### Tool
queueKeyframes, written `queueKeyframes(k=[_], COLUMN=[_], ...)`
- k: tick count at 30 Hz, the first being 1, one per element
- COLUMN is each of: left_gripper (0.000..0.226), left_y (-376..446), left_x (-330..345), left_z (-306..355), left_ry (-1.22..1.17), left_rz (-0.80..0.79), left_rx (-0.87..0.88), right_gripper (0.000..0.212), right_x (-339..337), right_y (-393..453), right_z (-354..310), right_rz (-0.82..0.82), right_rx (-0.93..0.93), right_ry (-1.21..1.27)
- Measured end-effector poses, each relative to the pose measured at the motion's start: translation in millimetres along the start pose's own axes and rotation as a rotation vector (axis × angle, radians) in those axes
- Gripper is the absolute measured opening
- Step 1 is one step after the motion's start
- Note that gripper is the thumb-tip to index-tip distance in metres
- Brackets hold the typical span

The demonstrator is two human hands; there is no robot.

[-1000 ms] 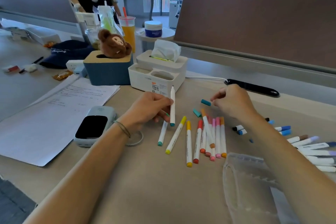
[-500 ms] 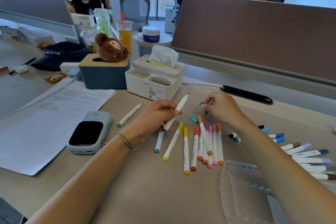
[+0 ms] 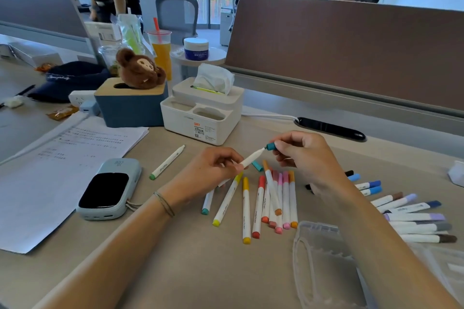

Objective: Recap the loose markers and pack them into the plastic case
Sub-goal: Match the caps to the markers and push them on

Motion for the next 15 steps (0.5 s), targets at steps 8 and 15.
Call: queueKeyframes(k=[8,15], left_gripper=[0.011,0.014], left_y=[-1.8,-8.0], left_x=[1.7,-2.9], left_z=[3.7,10.0], left_ry=[-0.003,0.102], left_rz=[0.009,0.136], left_rx=[0.054,0.116], right_gripper=[0.017,0.020], right_x=[4.5,12.1], right_y=[-4.3,-9.3], right_z=[-15.5,-18.5], right_rz=[0.026,0.091], right_rx=[-0.142,-0.193], right_ry=[-0.129,-0.127])
Point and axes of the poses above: each hand's wrist, its own y-axis towards the middle knuckle, its own x-axis out of the palm, z = x × y, the point moved 10 cm from there along y, towards the middle knuckle, and after that the axes turned 10 degrees about -y, right-handed, at the moved point
